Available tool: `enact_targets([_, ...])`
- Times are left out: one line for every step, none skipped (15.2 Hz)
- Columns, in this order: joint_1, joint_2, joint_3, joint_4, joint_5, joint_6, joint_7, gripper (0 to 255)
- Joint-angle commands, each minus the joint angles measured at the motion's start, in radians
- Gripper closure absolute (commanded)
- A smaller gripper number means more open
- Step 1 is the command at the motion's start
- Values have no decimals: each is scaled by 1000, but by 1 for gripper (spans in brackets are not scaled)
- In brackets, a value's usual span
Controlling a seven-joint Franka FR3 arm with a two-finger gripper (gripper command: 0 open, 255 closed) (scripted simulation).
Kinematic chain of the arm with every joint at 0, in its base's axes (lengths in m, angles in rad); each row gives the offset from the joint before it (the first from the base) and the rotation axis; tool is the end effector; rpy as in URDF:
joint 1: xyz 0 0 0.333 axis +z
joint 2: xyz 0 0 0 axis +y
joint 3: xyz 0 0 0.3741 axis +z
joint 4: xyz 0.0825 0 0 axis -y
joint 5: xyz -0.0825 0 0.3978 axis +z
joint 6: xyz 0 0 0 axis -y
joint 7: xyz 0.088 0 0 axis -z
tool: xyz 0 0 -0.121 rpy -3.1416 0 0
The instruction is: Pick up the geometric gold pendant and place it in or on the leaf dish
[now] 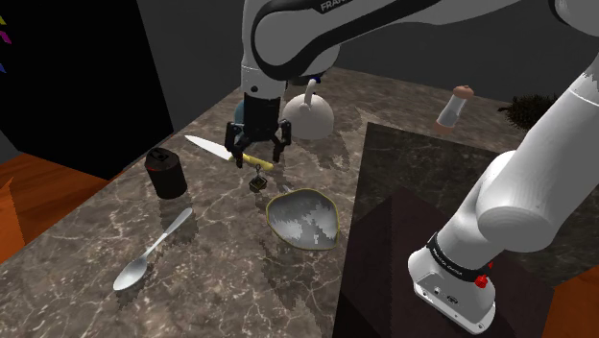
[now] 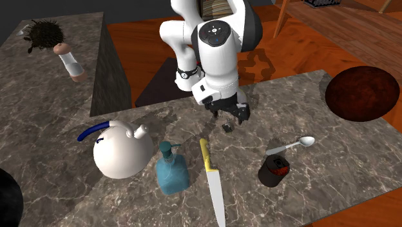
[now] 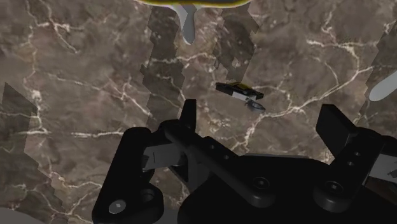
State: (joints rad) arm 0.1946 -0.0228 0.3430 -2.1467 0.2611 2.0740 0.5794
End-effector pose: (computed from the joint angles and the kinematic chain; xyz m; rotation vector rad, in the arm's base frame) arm 0.4541 0.2908 0.4459 -2.9632 0.2590 0.2361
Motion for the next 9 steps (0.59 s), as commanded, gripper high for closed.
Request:
enact_targets([3,10,3,-12,0,22,1,0])
enact_targets([3,10,3,-11,0,22,1,0])
enact_targets([3,10,3,-11,0,22,1,0])
enact_targets([3,10,3,-11,0,22,1,0])
enact_targets([3,10,3,-11,0,22,1,0])
enact_targets([3,10,3,-11,0,22,1,0])
enact_targets([3,10,3,-11,0,22,1,0])
enact_targets([3,10,3,-11,0,22,1,0])
enact_targets([3,10,3,-11,0,22,1,255])
